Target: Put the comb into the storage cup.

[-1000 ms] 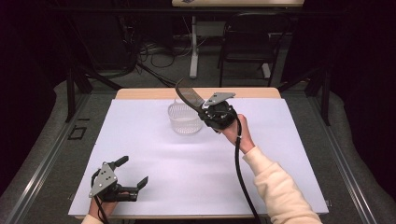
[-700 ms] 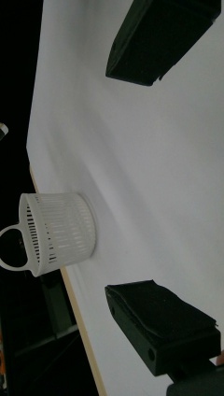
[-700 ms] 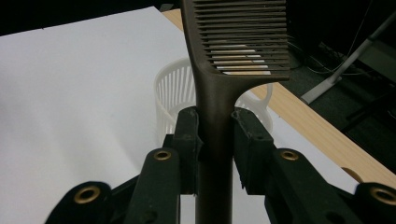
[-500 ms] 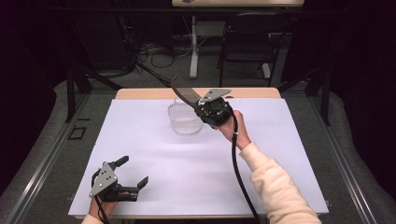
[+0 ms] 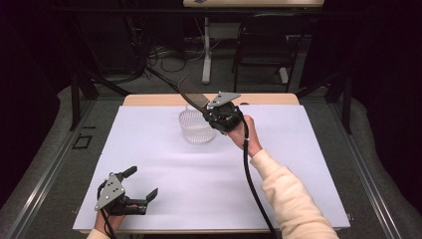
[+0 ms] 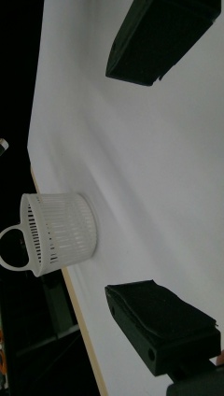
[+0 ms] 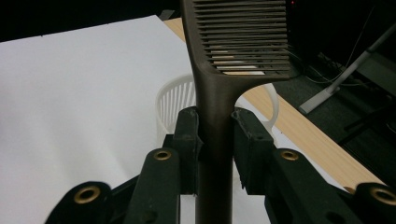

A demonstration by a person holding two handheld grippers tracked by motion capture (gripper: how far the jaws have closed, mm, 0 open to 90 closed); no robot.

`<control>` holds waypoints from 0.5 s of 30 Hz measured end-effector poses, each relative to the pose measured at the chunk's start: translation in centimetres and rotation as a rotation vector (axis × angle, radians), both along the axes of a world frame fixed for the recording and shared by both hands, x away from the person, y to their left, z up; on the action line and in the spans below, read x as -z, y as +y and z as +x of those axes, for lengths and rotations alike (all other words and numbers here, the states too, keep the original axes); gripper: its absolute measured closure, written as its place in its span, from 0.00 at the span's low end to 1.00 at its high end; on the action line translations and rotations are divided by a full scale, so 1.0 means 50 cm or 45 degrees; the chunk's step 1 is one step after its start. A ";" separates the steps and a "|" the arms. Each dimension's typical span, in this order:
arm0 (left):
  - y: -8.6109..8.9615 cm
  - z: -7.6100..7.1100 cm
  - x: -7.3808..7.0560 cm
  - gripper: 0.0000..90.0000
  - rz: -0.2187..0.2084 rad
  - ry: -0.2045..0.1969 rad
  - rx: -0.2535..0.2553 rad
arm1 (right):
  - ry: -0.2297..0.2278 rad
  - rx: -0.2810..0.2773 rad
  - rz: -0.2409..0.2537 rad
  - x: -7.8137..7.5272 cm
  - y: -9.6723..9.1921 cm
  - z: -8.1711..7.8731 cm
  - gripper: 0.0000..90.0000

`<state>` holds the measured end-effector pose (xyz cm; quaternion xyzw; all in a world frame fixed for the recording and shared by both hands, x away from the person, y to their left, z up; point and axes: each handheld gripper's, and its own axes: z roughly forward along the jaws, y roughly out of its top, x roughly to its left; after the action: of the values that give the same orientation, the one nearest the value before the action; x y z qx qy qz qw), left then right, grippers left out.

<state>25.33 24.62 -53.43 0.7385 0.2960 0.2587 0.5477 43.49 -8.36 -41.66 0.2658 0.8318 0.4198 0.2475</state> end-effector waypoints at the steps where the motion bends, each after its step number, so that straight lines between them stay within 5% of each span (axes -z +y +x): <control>1: 0.000 0.000 0.000 0.00 0.001 -0.001 0.000 | 0.000 0.000 0.000 0.000 0.000 0.000 0.81; 15: 0.000 0.001 0.000 0.00 -0.005 0.002 0.000 | -0.051 -0.015 -0.003 -0.004 0.021 0.011 0.81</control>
<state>25.36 24.64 -53.43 0.7376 0.2971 0.2575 0.5489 44.05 -7.29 -41.46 0.2521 0.8287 0.4254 0.2621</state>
